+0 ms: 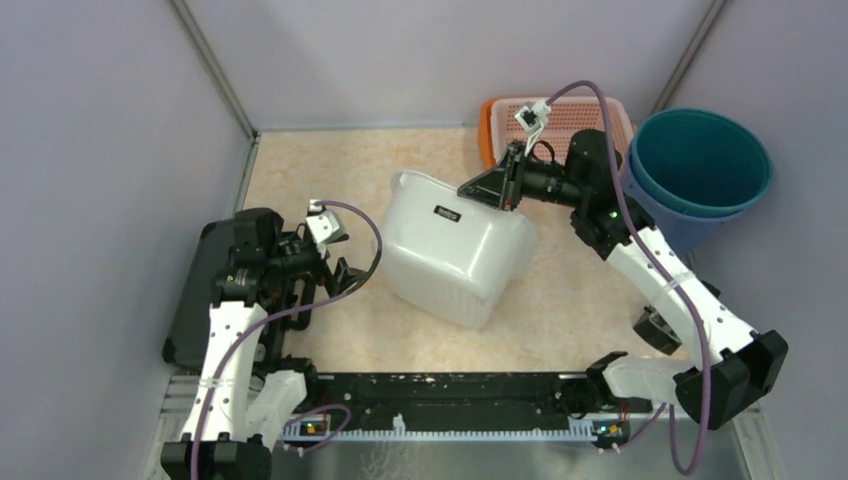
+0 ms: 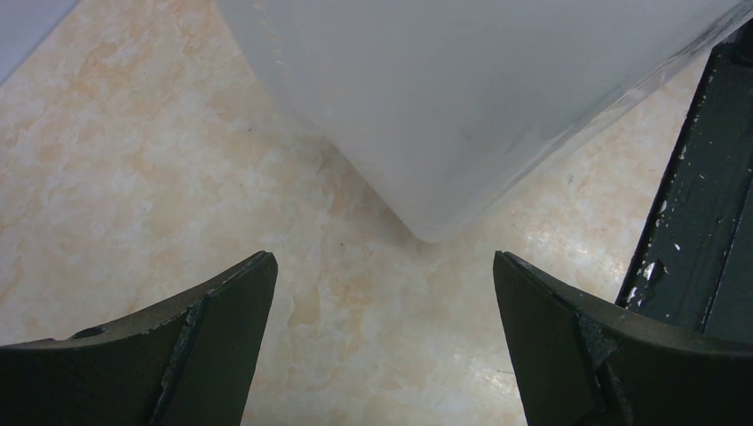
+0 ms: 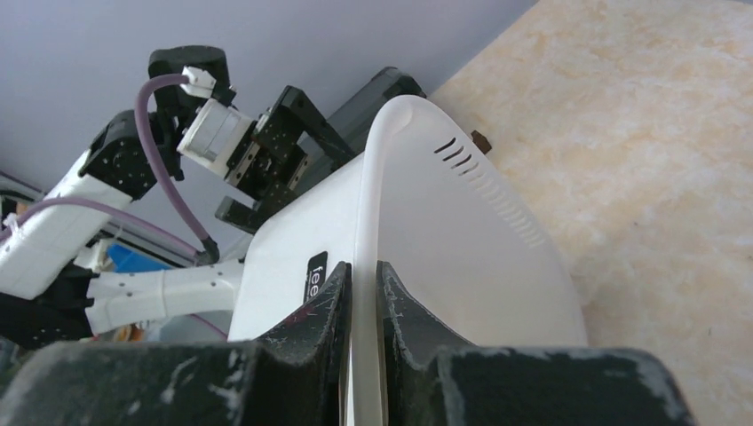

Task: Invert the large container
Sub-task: Turn the container upside down at the center of the board.

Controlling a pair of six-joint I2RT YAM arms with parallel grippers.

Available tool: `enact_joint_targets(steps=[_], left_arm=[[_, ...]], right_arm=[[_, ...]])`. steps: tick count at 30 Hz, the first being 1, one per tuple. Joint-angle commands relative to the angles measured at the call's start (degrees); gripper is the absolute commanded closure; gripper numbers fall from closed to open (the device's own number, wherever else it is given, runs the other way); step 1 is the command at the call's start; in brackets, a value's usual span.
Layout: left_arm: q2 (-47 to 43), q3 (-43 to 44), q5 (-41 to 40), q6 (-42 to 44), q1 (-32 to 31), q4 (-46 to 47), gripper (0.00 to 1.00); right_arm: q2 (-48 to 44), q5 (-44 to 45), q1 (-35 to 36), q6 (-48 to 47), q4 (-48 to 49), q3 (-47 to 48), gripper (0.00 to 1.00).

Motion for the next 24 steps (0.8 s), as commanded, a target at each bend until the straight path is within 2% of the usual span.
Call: enact_joint_targets(steps=[1,8,24], left_arm=[[0.4,2.4,2.1,0.9,0.3,-0.1,0.01],[0.9,2.5,2.5,1.3,0.3,-0.4,0.01],[1.0,2.2,3.0,2.0,0.3,-0.9,0.01]], right_arm=[[-0.8,-0.6,-2.9,9.3,12.0,-2.8,1.00],[-0.6,2.1,-7.0,15.7,18.0,-11.4,1.00],[-1.0,3.8,-13.8,12.9,14.6,-15.8,1.00]])
